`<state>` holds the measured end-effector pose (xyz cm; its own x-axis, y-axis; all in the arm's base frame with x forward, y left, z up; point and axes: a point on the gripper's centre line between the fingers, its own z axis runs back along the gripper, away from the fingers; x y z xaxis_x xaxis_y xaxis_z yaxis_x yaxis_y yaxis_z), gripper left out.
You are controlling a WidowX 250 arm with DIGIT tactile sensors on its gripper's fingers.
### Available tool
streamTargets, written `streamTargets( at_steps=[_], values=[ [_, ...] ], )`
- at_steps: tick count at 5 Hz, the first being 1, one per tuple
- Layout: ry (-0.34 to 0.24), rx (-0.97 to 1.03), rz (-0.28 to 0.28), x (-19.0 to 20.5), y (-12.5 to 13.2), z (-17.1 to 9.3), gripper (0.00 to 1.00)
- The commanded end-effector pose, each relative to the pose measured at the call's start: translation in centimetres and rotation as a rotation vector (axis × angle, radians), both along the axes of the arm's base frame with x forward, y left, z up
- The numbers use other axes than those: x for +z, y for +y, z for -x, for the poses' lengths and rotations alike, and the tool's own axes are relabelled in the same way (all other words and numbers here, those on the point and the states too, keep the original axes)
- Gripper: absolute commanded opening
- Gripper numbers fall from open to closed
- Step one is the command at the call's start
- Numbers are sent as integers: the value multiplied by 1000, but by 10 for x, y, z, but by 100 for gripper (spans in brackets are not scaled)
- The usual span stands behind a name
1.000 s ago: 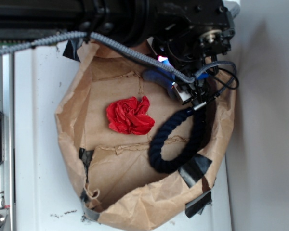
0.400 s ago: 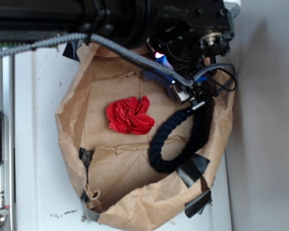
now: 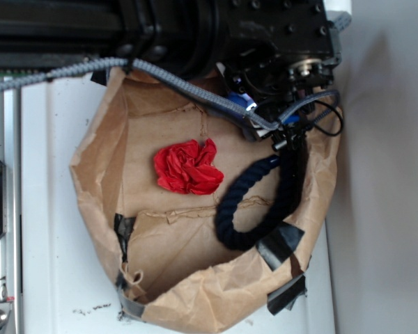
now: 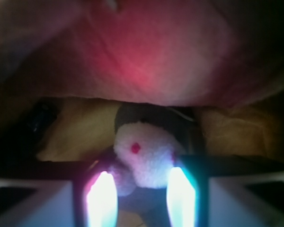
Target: Grab the gray animal.
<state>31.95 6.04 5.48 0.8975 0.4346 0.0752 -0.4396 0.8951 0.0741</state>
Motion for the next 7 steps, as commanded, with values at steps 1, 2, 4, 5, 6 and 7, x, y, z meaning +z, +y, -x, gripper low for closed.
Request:
streamTargets(
  at_steps=[1, 2, 4, 5, 6, 7],
  values=[
    [-84, -9, -15, 18, -1, -3, 0],
    [-92, -4, 1, 19, 3, -1, 0],
    [-153, -25, 47, 24, 8, 11, 0],
    [-136, -38, 111, 33, 22, -20, 0],
    [-136, -38, 111, 33, 22, -20, 100],
    [-136, -38, 111, 33, 22, -20, 100]
  ],
)
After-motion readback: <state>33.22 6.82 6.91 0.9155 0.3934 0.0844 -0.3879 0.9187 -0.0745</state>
